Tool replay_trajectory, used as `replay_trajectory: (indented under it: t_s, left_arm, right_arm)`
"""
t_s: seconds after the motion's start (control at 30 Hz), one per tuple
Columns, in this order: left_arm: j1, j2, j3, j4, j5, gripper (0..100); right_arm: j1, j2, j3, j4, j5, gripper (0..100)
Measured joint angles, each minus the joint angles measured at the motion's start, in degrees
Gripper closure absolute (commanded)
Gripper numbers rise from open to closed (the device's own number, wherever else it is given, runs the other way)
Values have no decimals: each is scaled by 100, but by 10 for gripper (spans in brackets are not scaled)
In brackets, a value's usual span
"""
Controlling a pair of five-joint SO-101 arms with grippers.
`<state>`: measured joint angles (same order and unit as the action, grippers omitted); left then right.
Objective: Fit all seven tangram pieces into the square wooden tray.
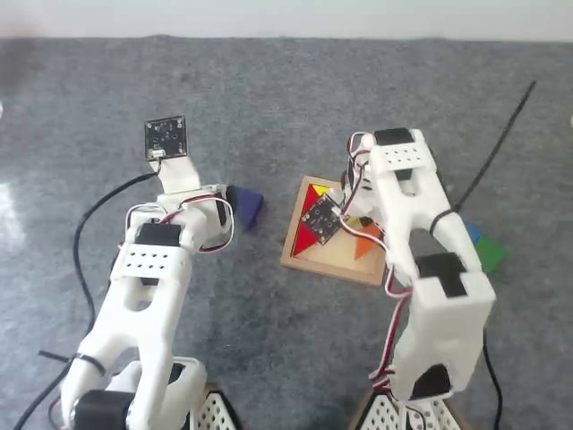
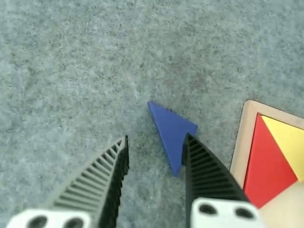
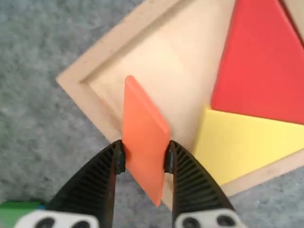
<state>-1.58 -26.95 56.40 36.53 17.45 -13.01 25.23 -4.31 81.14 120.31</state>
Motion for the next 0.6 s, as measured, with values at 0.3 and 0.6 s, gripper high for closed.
replay_trajectory:
  t_s: [0.3,0.6]
  left_arm:
    - [0,0,0,0,0,818]
    - [0,0,0,0,-9,818]
  right_arm:
    - [141,607,-809,44,70,834]
    - [475,659,-897,44,334,810]
